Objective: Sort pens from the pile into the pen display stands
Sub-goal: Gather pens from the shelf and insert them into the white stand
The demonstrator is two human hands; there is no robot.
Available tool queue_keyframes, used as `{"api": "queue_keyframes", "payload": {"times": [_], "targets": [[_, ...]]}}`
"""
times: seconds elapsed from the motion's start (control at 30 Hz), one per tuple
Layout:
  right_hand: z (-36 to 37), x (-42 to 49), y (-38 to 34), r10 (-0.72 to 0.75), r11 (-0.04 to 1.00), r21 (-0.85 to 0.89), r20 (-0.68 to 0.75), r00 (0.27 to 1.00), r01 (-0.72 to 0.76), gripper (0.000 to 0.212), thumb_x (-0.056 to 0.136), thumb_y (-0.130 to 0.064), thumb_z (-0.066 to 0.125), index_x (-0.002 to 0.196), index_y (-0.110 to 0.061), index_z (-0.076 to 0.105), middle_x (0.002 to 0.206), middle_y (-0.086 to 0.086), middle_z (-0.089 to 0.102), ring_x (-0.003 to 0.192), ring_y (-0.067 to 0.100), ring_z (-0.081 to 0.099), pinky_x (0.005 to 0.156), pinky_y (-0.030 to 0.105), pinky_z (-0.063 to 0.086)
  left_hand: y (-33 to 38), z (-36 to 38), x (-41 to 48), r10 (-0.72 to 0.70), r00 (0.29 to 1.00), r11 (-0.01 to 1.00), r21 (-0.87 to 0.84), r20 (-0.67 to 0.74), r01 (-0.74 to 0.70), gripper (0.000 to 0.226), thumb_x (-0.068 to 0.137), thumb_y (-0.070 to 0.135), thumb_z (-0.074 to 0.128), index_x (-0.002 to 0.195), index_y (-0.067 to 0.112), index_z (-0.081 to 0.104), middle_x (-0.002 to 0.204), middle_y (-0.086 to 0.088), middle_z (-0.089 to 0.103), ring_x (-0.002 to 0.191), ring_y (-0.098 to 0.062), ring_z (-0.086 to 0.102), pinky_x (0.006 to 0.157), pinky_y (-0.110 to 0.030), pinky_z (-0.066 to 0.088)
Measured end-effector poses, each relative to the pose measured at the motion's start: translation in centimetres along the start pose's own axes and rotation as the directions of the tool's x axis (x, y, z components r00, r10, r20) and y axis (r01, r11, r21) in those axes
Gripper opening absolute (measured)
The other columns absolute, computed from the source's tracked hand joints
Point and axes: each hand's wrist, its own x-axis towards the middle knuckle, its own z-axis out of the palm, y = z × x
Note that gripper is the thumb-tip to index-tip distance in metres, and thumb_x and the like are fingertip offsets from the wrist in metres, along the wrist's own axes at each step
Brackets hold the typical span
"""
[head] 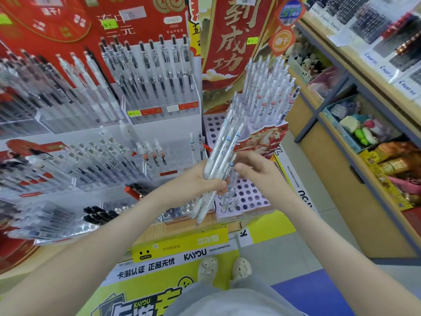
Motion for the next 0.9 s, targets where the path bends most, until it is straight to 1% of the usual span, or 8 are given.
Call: {"api": "queue_keyframes", "payload": {"times": [0.13,0.27,0.33,0.4,0.53,0.63,0.73,0.9], "targets": [[0.4,-0.2,-0.7,0.036,0.989,0.144,-0.024,0.999,-0.032,0.017,0.089,-0.006,0.061,0.077,-0.018,0.058,0.063,-0.02,0.056,0.063,-0.001,0.051,0.066,0.014,0.042,0.4,0.5,0.3,0.036,0.999,0.999,-0.033,0.025,-0.035,0.029,0.09,0.008,0.062,0.115,0.019,0.054,0.092,0.001,0.065,0.087,-0.013,0.066,0.086,-0.03,0.054],[-0.5,-0.5,-0.5,0.055,0.958,0.285,-0.08,0.995,-0.03,0.007,0.088,-0.006,0.06,0.082,-0.006,0.06,0.079,0.008,0.063,0.078,0.023,0.06,0.077,0.036,0.054,0.8,0.7,0.6,0.032,0.999,0.999,-0.026,0.021,-0.032,0.035,0.092,0.006,0.061,0.121,0.024,0.051,0.104,0.005,0.068,0.097,-0.011,0.069,0.087,-0.024,0.053],[-1.4,-0.6,-0.7,0.067,0.906,0.423,-0.119,0.991,-0.011,0.006,0.087,-0.008,0.059,0.084,-0.004,0.056,0.08,0.012,0.063,0.076,0.026,0.062,0.073,0.035,0.056,0.9,0.5,0.6,0.031,1.0,0.999,0.016,-0.003,-0.031,0.034,0.092,0.009,0.061,0.116,0.031,0.05,0.104,0.009,0.068,0.097,-0.006,0.068,0.086,-0.019,0.052],[-2.8,-0.6,-0.9,0.064,0.865,0.498,-0.209,0.976,0.05,0.009,0.086,-0.013,0.058,0.083,-0.006,0.054,0.073,0.003,0.063,0.069,0.021,0.063,0.066,0.03,0.055,0.8,0.2,0.4,0.029,0.999,0.999,0.016,-0.03,-0.029,0.035,0.092,0.007,0.06,0.113,0.033,0.047,0.1,0.009,0.067,0.092,-0.004,0.068,0.083,-0.019,0.051],[-4.5,-0.7,0.8,0.042,0.968,0.244,-0.389,0.92,0.059,0.01,0.092,-0.006,0.058,0.083,-0.007,0.053,0.069,-0.001,0.064,0.063,0.016,0.064,0.065,0.027,0.053,0.5,-0.4,0.0,-0.004,0.997,1.0,0.009,-0.074,0.004,0.032,0.093,0.001,0.057,0.121,0.012,0.046,0.091,-0.001,0.065,0.075,0.002,0.067,0.069,-0.011,0.05],[-3.3,-0.7,2.6,0.07,0.997,0.053,-0.307,0.949,-0.057,0.015,0.088,-0.006,0.064,0.078,-0.008,0.052,0.072,0.003,0.066,0.07,0.019,0.066,0.072,0.036,0.054,0.4,-0.7,0.1,-0.013,0.992,0.998,0.061,-0.123,0.021,0.038,0.093,0.006,0.059,0.127,0.009,0.043,0.086,0.001,0.063,0.067,0.006,0.065,0.062,-0.008,0.047],[-2.0,-0.4,4.2,0.095,0.988,-0.1,-0.208,0.974,-0.118,0.017,0.088,-0.012,0.065,0.077,-0.012,0.052,0.075,0.005,0.068,0.077,0.023,0.066,0.076,0.045,0.053,0.2,-0.8,0.1,-0.026,0.988,0.999,0.035,-0.15,0.031,0.042,0.091,0.009,0.062,0.128,0.012,0.043,0.087,0.004,0.066,0.071,0.003,0.067,0.066,-0.009,0.048],[-1.5,0.3,4.0,0.079,0.976,-0.195,-0.113,0.991,-0.1,0.02,0.089,-0.016,0.065,0.076,-0.013,0.05,0.075,0.009,0.066,0.07,0.021,0.059,0.064,0.031,0.045,0.0,-0.8,0.1,-0.023,0.986,1.0,-0.015,-0.166,0.021,0.029,0.09,0.002,0.061,0.114,0.013,0.048,0.082,0.002,0.065,0.068,0.002,0.066,0.063,-0.01,0.049]]}}
